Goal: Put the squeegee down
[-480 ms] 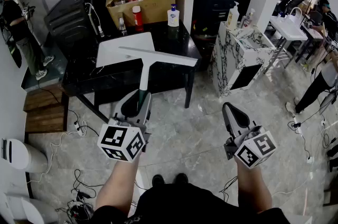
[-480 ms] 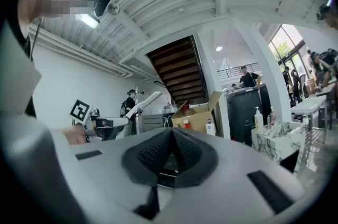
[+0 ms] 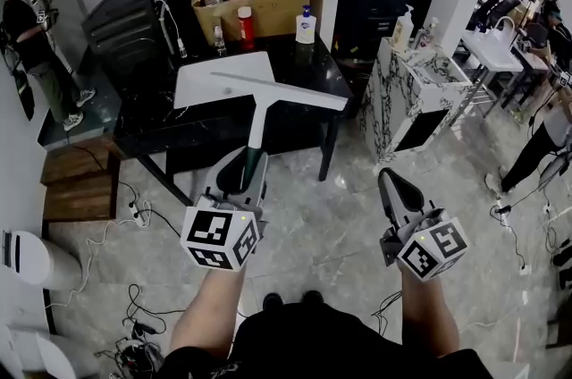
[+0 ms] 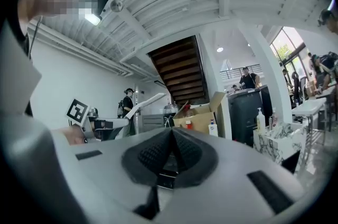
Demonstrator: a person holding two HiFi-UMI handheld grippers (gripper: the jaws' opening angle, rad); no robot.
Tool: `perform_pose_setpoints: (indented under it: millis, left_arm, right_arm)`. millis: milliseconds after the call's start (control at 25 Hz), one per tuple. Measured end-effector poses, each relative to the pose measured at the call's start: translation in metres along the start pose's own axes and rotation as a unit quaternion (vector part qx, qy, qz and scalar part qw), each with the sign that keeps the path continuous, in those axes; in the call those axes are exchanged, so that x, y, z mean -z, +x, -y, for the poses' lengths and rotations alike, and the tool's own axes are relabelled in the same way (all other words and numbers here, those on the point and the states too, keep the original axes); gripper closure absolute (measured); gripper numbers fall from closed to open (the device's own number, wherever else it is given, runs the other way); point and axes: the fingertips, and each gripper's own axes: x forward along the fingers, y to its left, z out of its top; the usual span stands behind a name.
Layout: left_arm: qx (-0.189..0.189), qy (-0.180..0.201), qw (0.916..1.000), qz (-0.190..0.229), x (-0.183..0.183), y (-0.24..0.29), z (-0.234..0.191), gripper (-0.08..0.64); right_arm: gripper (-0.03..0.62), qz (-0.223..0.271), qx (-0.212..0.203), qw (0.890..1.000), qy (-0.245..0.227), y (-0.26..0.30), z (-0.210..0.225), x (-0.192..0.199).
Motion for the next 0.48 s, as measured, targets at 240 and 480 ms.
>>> perform_pose_setpoints:
  millis: [240,480]
  left_arm:
    - [0.017,-0.004,0.9998,-0.013,0.018,-0.01,-0.02,0.457]
    - [0.022,-0.017,0.9994,-0.018,0.02,-0.019,-0.032,0.457]
  right_arm:
    - [0.589,-0.004,0.021,1.0,0.009,0.007,-0.019,0.012]
    - [0.588,0.01,0.019,0.999,0.05,0.007,-0.033,0.008]
